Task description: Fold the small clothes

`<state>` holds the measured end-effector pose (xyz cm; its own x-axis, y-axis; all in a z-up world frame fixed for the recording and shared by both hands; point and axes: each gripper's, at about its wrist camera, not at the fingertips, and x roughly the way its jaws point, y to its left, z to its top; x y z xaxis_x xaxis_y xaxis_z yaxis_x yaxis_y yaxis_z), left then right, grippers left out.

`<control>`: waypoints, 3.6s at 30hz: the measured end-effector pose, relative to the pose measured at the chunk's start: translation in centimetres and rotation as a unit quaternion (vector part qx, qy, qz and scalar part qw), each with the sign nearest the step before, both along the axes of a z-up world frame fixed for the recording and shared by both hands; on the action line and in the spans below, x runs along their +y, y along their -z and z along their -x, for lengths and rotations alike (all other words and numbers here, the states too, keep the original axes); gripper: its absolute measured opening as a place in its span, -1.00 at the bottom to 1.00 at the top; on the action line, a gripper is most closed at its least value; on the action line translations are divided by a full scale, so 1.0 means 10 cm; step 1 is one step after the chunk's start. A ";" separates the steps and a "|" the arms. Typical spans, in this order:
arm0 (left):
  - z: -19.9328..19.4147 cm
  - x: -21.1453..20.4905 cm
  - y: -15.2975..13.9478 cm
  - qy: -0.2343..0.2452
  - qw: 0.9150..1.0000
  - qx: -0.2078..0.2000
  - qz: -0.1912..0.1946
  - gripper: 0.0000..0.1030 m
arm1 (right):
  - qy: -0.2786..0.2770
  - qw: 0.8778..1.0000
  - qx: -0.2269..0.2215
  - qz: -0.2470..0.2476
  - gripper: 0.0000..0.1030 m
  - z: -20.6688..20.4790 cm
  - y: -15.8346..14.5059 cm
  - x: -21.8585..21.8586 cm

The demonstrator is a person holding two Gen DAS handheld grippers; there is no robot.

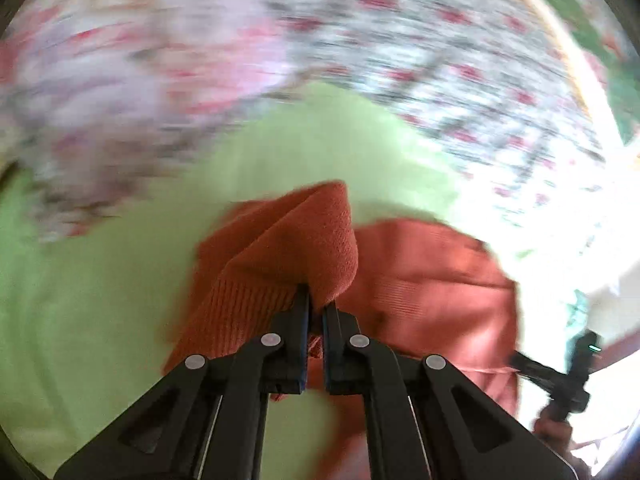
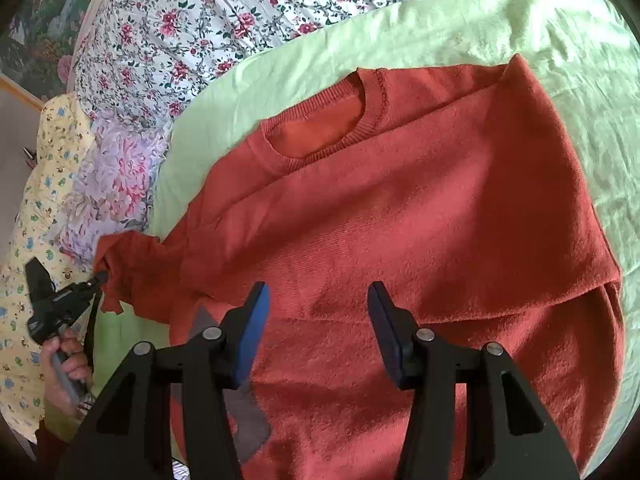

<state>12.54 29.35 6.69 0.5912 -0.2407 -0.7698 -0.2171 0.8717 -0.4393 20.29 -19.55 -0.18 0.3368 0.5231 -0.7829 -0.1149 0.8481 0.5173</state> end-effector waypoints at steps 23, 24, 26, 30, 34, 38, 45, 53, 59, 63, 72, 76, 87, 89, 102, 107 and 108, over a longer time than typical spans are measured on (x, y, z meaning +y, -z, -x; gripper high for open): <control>-1.33 -3.17 0.75 0.236 0.970 0.024 0.060 -0.98 | 0.116 0.993 0.002 -0.014 0.02 0.17 0.08 -1.16; -1.34 -3.17 0.76 0.236 0.970 0.024 0.062 -0.98 | 0.114 0.993 0.002 -0.014 0.02 0.16 0.09 -1.15; -1.32 -3.13 0.79 0.237 0.969 0.029 0.066 -0.92 | 0.108 0.994 0.002 -0.015 0.02 0.14 0.12 -1.10; -1.24 -2.98 0.77 0.242 0.966 0.043 0.079 -0.15 | 0.085 0.996 0.008 -0.017 0.02 0.11 0.18 -0.94; -0.98 -2.65 0.66 0.220 0.971 0.032 0.084 0.09 | 0.046 0.999 0.001 -0.011 0.10 0.11 0.19 -0.70; -0.58 -2.17 0.62 0.173 0.984 0.032 0.038 0.14 | 0.020 1.000 -0.017 0.013 0.28 0.10 0.20 -0.53; 0.13 -1.27 0.74 0.064 0.996 0.058 -0.023 0.14 | 0.011 1.000 -0.015 0.009 0.28 -0.10 0.35 -0.36; 0.20 -1.06 1.03 0.043 0.992 0.088 -0.078 0.14 | -0.013 0.999 -0.044 0.025 -0.43 -0.26 0.41 -0.05; -0.02 -1.19 1.12 0.032 0.989 0.087 -0.118 0.14 | -0.013 0.995 -0.060 -0.077 -0.91 -0.43 -0.16 -0.39; -0.08 -1.31 1.11 0.044 0.986 0.081 -0.138 0.14 | 0.028 0.992 -0.086 -0.092 -0.91 -0.60 -0.58 -0.91; -0.10 -1.23 1.07 0.013 0.983 0.083 -0.165 0.14 | 0.068 0.995 0.062 -0.034 -0.91 -0.85 0.08 -1.34; -0.01 -1.05 1.09 -0.008 0.983 0.086 -0.161 0.15 | 0.065 0.994 0.069 -0.058 -0.91 -0.92 0.02 -1.42; 0.02 -0.96 1.07 -0.032 0.985 0.084 -0.148 0.17 | 0.071 0.994 0.077 -0.013 0.07 -0.75 0.43 -1.30; 0.01 -0.97 1.09 -0.032 0.984 0.088 -0.149 0.17 | 0.076 0.995 0.057 -0.011 0.11 -0.58 0.43 -1.28; -0.01 -0.98 1.06 -0.026 0.983 0.079 -0.166 0.17 | 0.096 0.993 -0.041 -0.051 -0.92 -0.40 -0.22 -1.49; 0.01 -1.00 1.10 -0.027 0.981 0.085 -0.170 0.17 | 0.057 0.997 0.037 0.033 -0.93 -0.45 0.20 -1.48; 0.02 -0.99 1.10 -0.027 0.982 0.085 -0.167 0.17 | 0.057 0.997 0.041 0.036 -0.93 -0.42 0.25 -1.47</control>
<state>12.39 19.44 -4.35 0.4520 0.0694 -0.8893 -0.3125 0.9461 -0.0850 24.50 -34.28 -2.64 0.3246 0.4269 -0.8441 0.0244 0.8883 0.4586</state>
